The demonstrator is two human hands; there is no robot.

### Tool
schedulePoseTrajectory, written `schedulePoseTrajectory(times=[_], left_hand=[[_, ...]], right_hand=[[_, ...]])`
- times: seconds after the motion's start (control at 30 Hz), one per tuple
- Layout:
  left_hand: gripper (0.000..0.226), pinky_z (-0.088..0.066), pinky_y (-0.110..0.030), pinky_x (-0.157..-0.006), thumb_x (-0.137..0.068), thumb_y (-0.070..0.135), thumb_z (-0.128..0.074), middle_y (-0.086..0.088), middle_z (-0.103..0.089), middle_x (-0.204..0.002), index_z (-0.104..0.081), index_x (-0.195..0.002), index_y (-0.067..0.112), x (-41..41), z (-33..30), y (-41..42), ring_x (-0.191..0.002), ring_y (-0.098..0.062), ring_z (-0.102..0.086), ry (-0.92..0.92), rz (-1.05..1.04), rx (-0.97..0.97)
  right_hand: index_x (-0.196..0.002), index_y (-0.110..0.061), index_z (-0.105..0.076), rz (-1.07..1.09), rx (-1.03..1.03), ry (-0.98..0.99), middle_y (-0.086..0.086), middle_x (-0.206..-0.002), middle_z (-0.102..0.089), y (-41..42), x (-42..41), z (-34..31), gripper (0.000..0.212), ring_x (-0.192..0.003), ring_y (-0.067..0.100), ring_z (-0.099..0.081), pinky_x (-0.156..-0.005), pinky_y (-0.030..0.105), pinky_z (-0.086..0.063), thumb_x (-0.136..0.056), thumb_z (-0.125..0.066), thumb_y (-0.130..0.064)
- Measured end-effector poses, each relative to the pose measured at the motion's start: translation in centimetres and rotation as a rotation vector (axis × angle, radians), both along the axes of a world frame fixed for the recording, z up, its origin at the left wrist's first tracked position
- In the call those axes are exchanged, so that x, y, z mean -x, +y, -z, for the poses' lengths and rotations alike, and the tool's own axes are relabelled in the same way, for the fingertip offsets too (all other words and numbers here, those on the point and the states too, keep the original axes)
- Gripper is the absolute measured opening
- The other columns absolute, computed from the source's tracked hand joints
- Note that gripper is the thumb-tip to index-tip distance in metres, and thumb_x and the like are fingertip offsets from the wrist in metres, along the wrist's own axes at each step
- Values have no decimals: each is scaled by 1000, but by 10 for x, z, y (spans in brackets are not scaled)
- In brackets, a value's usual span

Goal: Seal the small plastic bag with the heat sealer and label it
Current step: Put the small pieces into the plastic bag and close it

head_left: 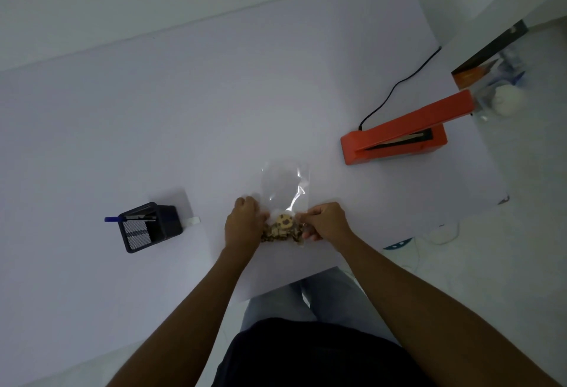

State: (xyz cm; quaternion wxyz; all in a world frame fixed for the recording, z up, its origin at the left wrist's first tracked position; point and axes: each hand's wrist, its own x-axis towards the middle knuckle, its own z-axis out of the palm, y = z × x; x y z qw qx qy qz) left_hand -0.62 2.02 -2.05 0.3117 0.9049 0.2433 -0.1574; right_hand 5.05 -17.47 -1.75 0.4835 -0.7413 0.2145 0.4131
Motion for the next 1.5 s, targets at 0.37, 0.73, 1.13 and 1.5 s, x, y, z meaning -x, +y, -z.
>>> schedulePoseTrajectory(times=[0.37,0.73,1.13,1.5], left_hand=[[19,-49,-28,-83,-93,22,-58,-6,-59,-112,-61,-110,14,17,0,-49,-101,-21,-53,-51,554,-226],[59,-43,-45,-102,-92,55,-48,-25,-36,-143,-38,-141,22,16,-16,-56,-125,-40,-40,94,607,-336],[83,-22,-59,-114,-86,75,-39,-31,-8,-157,-15,-152,32,18,-25,-61,-141,-53,-12,199,668,-311],[90,-19,-65,-111,-78,83,-40,-29,-9,-156,-18,-151,35,17,-32,-62,-140,-52,-14,221,650,-316]], right_hand=[[-85,-3,-76,-46,40,-36,16,-67,-75,0,0,-1,28,-52,20,-70,-44,25,-52,-76,-86,-27],[-78,-1,-73,107,-2,-330,14,-70,-74,-13,-25,-10,37,-56,21,-71,-57,34,-60,-96,-66,-32],[-107,4,-71,152,-364,-102,20,-100,-76,29,-61,13,35,-94,29,-76,-90,41,-59,-101,-58,-28],[-105,7,-72,181,-404,-203,22,-102,-76,42,-97,7,33,-97,31,-75,-91,38,-59,-100,-60,-22]])
